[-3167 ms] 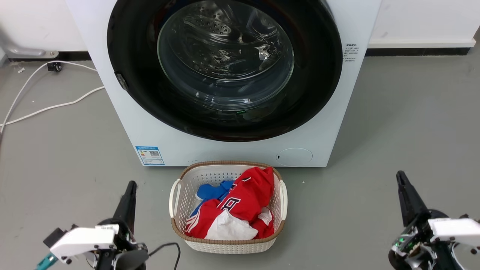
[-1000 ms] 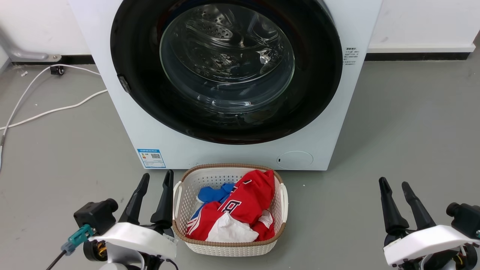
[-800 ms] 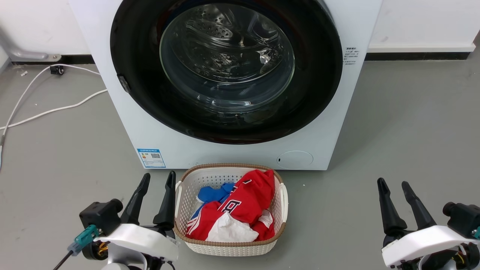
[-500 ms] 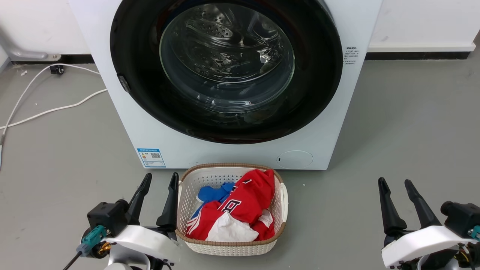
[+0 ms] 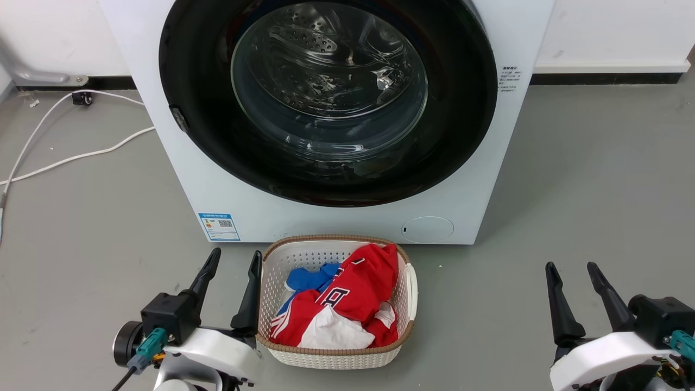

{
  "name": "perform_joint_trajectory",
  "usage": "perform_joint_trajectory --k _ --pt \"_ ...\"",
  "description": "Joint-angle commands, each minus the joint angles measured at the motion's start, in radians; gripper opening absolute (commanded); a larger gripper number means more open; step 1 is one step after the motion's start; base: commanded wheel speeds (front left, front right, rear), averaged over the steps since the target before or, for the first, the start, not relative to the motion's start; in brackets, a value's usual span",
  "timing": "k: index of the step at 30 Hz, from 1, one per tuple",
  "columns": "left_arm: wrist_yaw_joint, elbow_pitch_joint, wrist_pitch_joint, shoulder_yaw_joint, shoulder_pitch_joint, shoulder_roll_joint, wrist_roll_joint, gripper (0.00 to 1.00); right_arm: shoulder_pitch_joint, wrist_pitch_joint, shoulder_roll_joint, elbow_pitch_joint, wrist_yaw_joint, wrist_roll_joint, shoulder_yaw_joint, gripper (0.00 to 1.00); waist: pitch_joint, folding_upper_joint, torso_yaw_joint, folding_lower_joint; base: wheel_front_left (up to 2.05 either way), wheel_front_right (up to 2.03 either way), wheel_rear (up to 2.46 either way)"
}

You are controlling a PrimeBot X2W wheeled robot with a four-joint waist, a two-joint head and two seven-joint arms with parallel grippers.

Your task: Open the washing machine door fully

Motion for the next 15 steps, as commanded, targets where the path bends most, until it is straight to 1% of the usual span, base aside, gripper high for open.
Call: perform_joint_trajectory --k 1,15 --pt "0.003 -0.003 -0.008 -0.005 -0.020 0.006 0.024 1.00 0.004 -0.006 0.002 -0.009 0.002 -0.021 0.002 1.00 0.000 -0.0001 0.000 0.0000 0.00 0.00 0.00" --pt "0.003 0.026 -0.038 -0.019 -0.021 0.008 0.106 1.00 0.007 -0.041 0.004 0.002 0.002 -0.088 -0.002 1.00 0.000 -0.0001 -0.003 0.0000 0.00 0.00 0.00"
